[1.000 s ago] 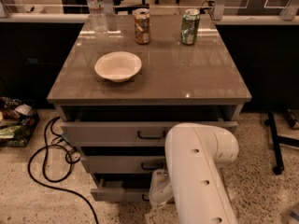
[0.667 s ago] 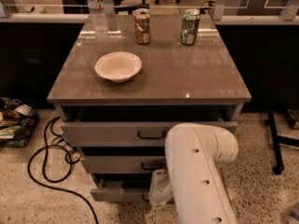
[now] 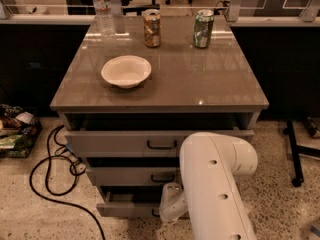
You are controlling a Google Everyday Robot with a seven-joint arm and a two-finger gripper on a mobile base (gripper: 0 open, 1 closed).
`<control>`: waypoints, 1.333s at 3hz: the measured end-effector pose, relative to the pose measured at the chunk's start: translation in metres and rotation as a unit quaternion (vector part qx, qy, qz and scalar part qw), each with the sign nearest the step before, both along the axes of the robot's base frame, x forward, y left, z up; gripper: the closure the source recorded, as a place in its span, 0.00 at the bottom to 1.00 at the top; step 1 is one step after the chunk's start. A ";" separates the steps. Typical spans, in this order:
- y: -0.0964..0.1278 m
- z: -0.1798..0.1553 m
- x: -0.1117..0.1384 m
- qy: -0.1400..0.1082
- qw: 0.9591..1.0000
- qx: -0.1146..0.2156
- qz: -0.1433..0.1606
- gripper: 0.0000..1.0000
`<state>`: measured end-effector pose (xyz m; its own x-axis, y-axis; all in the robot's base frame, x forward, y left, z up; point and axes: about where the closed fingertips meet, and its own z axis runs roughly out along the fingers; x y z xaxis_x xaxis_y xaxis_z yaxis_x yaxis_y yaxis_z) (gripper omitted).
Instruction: Open bottom drawer
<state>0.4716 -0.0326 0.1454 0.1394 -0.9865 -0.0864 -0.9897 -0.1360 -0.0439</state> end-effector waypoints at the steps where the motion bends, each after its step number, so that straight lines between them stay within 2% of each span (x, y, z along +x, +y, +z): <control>1: 0.000 0.000 -0.005 -0.003 1.000 -0.001 0.000 1.00; 4: 0.001 0.000 -0.017 -0.011 1.000 -0.004 0.006 1.00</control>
Offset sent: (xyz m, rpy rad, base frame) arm -0.2825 0.0386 0.0047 -0.1351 -0.3232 0.1682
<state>0.4550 -0.0312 0.1455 0.1538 -0.9852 -0.0756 -0.9867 -0.1491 -0.0643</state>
